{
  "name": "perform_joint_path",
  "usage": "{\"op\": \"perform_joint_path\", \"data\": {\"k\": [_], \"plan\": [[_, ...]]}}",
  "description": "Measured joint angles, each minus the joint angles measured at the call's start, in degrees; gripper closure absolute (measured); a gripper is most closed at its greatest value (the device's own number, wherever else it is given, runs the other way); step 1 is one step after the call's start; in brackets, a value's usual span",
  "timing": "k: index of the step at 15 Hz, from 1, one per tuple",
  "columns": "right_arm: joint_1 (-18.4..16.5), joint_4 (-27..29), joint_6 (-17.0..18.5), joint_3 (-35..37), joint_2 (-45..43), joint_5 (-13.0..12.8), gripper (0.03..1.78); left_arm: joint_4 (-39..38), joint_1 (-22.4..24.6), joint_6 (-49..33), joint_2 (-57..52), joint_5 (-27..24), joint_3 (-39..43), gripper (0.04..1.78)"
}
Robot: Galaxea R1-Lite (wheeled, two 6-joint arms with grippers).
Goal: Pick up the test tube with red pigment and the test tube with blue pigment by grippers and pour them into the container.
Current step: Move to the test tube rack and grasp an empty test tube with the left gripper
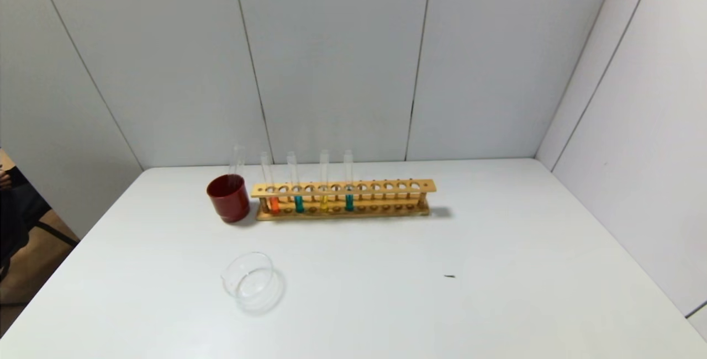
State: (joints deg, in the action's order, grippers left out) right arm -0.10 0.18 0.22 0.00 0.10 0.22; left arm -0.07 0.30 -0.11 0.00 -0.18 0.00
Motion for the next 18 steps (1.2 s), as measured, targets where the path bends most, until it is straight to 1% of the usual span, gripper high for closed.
{"op": "perform_joint_path", "data": {"k": [9, 13, 15, 18], "plan": [[0.0, 0.0, 0.0, 0.0, 0.0, 0.0, 0.06, 0.0, 0.0, 0.2, 0.0, 0.0, 0.0, 0.07], [0.0, 0.0, 0.0, 0.0, 0.0, 0.0, 0.06, 0.5, -0.2, 2.6, 0.0, -0.5, -0.7, 0.07], [0.0, 0.0, 0.0, 0.0, 0.0, 0.0, 0.06, 2.3, -0.2, 2.6, 0.2, -2.8, -5.0, 0.07], [0.0, 0.0, 0.0, 0.0, 0.0, 0.0, 0.06, 10.1, 0.0, 2.5, 4.2, -5.5, -19.2, 0.07]]}}
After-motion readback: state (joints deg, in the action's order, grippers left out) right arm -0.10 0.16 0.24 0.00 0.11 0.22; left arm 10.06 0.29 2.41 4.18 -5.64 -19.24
